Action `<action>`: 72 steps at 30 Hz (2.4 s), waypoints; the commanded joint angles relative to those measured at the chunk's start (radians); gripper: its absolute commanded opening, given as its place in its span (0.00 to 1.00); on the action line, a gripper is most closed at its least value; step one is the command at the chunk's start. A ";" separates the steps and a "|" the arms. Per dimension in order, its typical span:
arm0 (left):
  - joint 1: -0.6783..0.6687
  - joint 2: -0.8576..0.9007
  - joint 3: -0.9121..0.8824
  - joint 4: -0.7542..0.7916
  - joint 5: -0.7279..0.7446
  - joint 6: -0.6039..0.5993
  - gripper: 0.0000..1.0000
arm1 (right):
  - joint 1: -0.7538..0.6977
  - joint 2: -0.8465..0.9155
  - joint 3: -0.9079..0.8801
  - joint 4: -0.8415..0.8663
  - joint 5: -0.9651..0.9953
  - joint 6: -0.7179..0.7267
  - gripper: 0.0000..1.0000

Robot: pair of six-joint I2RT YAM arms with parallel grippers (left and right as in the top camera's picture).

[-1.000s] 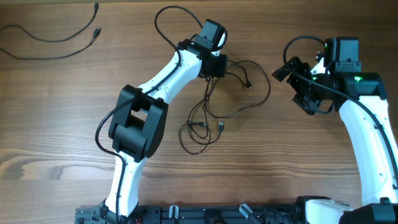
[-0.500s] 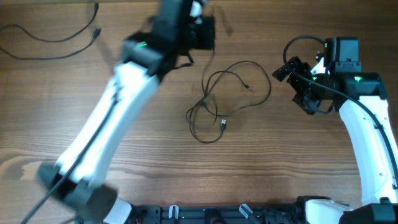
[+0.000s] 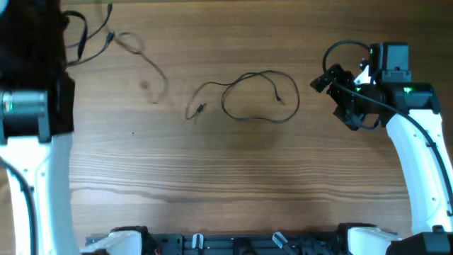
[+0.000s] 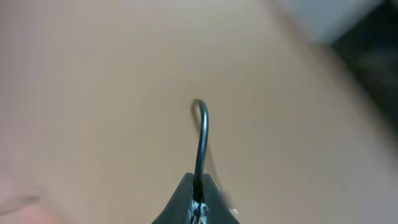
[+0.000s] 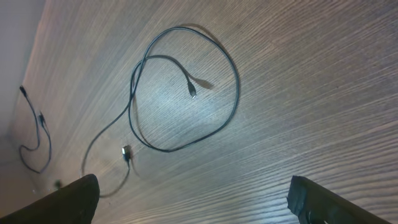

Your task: Untangle cables

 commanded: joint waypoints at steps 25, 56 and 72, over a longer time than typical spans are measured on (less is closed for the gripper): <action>-0.047 0.372 -0.019 -0.925 -0.068 0.029 1.00 | -0.001 -0.014 0.006 0.004 0.017 0.006 1.00; 0.310 0.461 -0.758 -0.176 0.245 0.318 0.78 | -0.001 -0.014 0.006 0.022 0.017 0.006 1.00; 0.205 0.499 -0.744 -0.033 0.008 0.319 0.04 | -0.001 -0.014 0.006 0.022 0.017 0.006 1.00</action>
